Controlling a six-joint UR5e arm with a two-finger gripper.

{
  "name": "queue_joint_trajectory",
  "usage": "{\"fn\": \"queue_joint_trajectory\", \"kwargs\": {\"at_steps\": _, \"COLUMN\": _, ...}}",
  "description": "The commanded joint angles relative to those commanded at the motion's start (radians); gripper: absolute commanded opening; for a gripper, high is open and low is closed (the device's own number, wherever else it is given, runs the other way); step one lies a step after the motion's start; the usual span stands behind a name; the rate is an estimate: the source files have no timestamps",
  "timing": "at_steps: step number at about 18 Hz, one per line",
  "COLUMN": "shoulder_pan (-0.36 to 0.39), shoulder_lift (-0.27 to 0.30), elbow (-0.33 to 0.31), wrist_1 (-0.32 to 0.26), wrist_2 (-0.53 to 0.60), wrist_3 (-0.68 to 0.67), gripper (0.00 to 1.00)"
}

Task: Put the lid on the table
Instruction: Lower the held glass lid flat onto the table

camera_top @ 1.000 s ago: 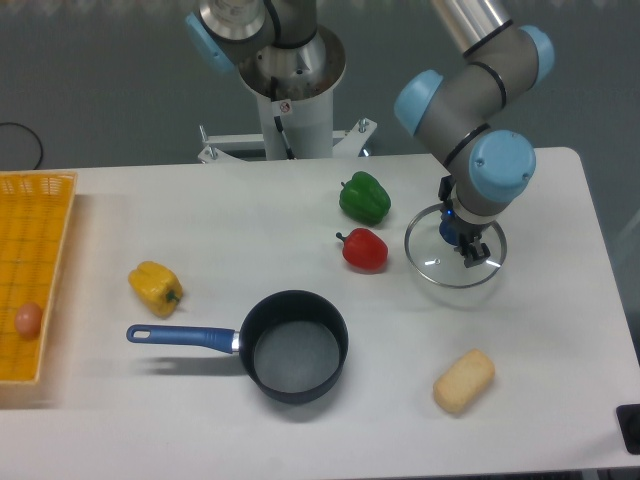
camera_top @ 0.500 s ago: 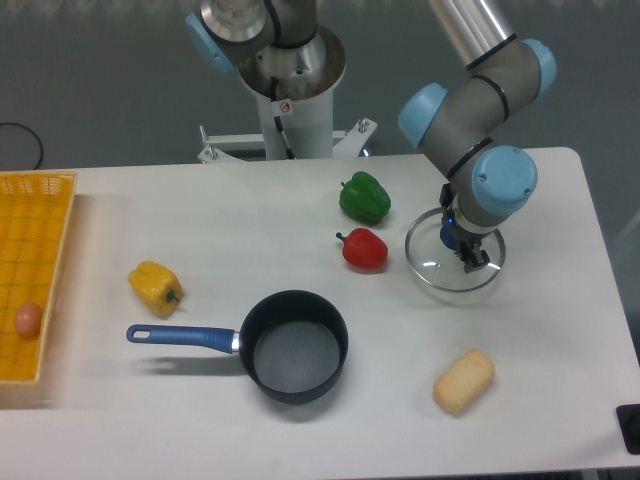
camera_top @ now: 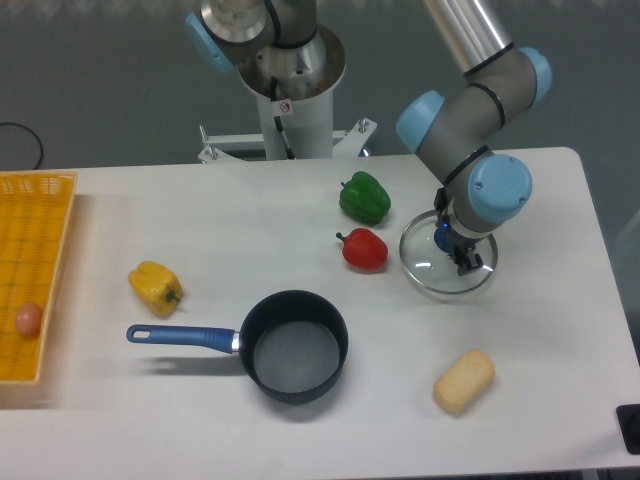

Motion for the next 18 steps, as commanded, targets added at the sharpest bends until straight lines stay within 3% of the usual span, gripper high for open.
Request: {"fn": "queue_joint_trajectory", "kwargs": {"at_steps": 18, "shoulder_pan": 0.008, "shoulder_lift": -0.014, "elbow": -0.011, "wrist_1": 0.020, "wrist_2": -0.005, "wrist_3": 0.000, "gripper": 0.65}}
